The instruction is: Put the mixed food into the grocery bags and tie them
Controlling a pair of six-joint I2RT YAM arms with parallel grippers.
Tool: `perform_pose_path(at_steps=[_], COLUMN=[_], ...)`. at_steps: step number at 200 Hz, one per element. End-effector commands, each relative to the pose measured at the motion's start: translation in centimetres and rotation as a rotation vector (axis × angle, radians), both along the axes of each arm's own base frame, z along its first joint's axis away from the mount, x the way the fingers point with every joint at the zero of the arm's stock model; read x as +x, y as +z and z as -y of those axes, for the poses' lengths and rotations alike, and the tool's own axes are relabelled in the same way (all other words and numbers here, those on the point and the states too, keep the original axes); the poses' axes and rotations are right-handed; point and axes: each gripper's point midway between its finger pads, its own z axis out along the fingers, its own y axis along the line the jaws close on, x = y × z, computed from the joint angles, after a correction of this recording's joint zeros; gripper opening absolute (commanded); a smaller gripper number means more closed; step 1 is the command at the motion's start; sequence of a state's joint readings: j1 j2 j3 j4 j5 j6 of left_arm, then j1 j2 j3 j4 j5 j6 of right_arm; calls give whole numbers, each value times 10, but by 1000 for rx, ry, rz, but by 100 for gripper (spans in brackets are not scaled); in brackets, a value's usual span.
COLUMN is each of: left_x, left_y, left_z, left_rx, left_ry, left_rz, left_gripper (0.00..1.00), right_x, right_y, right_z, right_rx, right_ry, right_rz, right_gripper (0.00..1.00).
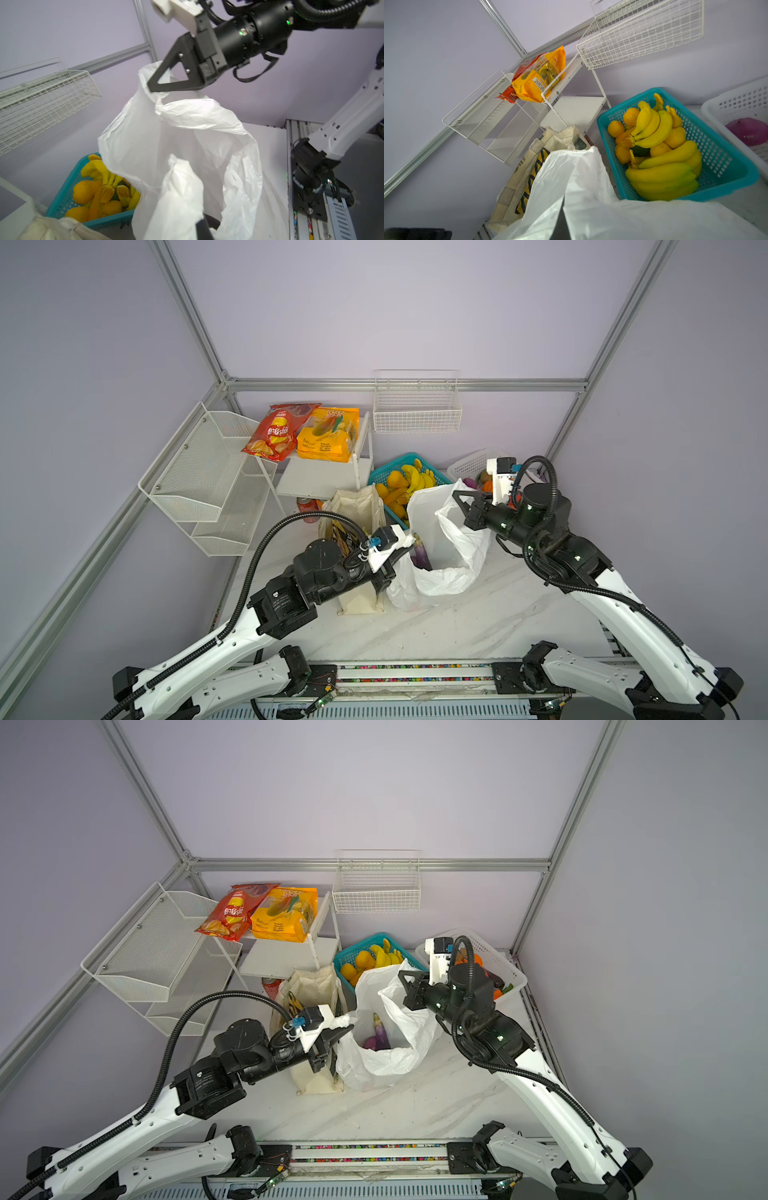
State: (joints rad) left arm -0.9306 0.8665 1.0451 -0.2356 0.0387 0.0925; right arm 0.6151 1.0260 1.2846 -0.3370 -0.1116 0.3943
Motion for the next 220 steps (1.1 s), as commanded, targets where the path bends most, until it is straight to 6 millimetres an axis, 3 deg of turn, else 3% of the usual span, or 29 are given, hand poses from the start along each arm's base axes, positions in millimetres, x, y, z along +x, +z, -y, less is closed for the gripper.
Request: perform_pose_path(at_steps=[1, 28, 66, 96, 121, 136, 153, 180, 193, 220], left_x=[3, 32, 74, 95, 103, 109, 113, 118, 118, 121], left_y=[89, 89, 85, 45, 5, -13, -21, -21, -20, -20], left_z=[-30, -37, -35, -14, 0, 3, 2, -3, -5, -8], left_rx=[-287, -319, -354, -291, -257, -238, -225, -230, -231, -231], left_ry=[76, 151, 186, 177, 155, 164, 172, 185, 189, 199], left_rz=[5, -57, -218, -385, -487, -528, -552, -549, -544, -537], left_gripper=[0, 0, 0, 0, 0, 0, 0, 0, 0, 0], right_x=[-14, -21, -2, 19, 26, 25, 20, 5, -2, -12], right_y=[15, 19, -20, -72, -105, -102, -84, -51, -50, -68], right_z=[36, 66, 68, 71, 69, 69, 73, 74, 63, 47], right_rx=[-53, -42, -112, -249, -331, -354, -357, -321, -321, -397], right_ry=[-110, -235, -305, -379, -380, -370, -367, -320, -244, -139], right_rz=[36, 58, -20, -114, -170, -170, -141, -82, -104, -176], right_gripper=[0, 0, 0, 0, 17, 28, 43, 52, 56, 62])
